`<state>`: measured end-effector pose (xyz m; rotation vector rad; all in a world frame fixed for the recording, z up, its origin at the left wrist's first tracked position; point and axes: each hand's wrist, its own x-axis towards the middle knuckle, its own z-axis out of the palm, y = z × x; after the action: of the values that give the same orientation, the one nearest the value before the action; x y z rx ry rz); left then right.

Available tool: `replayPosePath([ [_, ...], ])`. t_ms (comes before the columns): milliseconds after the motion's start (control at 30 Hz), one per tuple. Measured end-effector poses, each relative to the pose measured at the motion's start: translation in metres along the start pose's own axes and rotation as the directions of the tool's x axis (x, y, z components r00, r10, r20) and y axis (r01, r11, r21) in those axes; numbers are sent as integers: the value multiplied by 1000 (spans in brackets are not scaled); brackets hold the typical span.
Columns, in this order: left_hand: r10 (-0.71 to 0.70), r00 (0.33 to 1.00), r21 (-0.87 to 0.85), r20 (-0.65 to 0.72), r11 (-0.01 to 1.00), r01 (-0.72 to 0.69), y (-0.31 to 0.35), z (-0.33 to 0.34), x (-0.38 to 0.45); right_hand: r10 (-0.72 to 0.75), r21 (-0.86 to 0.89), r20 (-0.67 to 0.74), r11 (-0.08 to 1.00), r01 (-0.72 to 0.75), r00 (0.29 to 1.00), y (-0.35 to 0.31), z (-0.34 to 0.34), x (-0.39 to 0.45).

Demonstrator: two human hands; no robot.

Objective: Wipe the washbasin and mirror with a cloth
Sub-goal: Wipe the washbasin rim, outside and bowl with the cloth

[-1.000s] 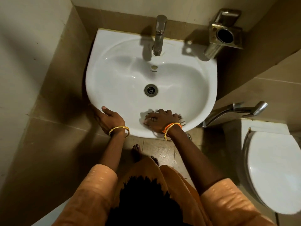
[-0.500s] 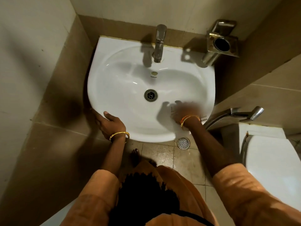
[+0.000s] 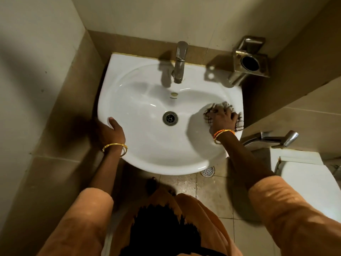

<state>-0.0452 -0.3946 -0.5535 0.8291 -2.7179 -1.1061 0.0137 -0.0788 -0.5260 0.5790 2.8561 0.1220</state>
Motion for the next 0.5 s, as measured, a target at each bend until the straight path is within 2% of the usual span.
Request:
replayPosePath([
  [67, -9, 999, 45, 35, 999, 8, 0, 3, 16, 48, 39, -121, 998, -43, 992, -5, -5, 15],
  [167, 11, 1000, 150, 19, 989, -14, -7, 8, 20, 41, 85, -188, 996, -25, 981, -12, -5, 30],
  [400, 32, 999, 185, -1, 982, -31, -10, 10, 20, -33, 307, -403, 936, 170, 914, -48, 7, 50],
  [500, 46, 999, 183, -5, 982, -45, -9, 10, 18, -28, 405, -432, 887, 221, 902, -74, 12, 51],
])
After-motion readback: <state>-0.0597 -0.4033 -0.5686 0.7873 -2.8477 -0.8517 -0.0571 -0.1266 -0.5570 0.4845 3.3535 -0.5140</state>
